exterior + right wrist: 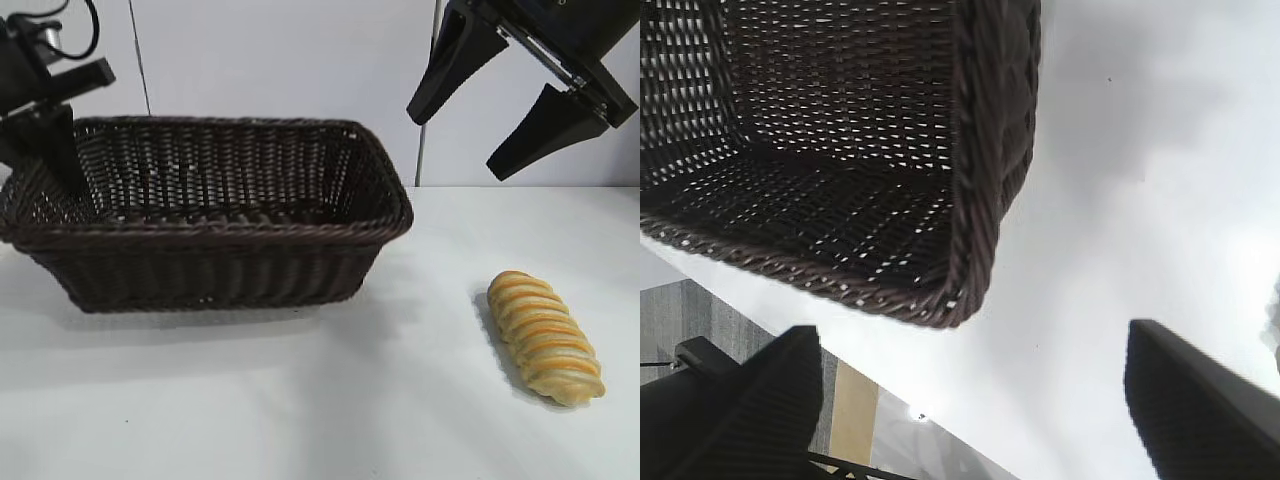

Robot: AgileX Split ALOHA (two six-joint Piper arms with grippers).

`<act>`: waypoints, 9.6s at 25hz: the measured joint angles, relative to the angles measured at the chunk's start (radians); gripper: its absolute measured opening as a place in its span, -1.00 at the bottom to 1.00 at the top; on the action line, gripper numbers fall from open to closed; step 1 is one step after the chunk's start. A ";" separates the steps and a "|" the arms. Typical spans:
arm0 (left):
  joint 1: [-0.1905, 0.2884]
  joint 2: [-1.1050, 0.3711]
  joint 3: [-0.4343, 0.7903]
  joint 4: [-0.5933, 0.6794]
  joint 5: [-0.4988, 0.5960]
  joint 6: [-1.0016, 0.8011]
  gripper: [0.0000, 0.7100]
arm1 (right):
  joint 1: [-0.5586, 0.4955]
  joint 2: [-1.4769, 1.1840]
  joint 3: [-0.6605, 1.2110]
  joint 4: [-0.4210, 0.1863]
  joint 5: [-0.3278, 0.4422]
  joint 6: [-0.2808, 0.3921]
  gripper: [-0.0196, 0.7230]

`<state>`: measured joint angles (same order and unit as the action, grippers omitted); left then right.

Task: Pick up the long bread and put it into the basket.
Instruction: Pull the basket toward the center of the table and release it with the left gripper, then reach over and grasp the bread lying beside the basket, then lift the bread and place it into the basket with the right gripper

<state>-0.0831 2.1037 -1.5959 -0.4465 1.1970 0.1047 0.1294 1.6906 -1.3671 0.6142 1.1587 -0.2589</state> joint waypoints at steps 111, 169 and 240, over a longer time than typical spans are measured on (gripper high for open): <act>0.368 -2.047 1.049 0.427 0.091 -0.105 0.61 | 0.000 0.000 0.000 -0.048 -0.033 0.000 0.58; 0.100 -2.047 1.058 0.429 0.089 -0.125 0.61 | 0.000 -0.007 -0.085 -0.579 0.058 0.289 0.58; 0.100 -2.047 1.058 0.429 0.089 -0.125 0.61 | 0.181 0.078 -0.392 -0.559 0.011 0.322 -0.75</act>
<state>0.0169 0.0569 -0.5378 -0.0173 1.2858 -0.0203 0.3108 1.7691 -1.7591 0.0554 1.1695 0.0628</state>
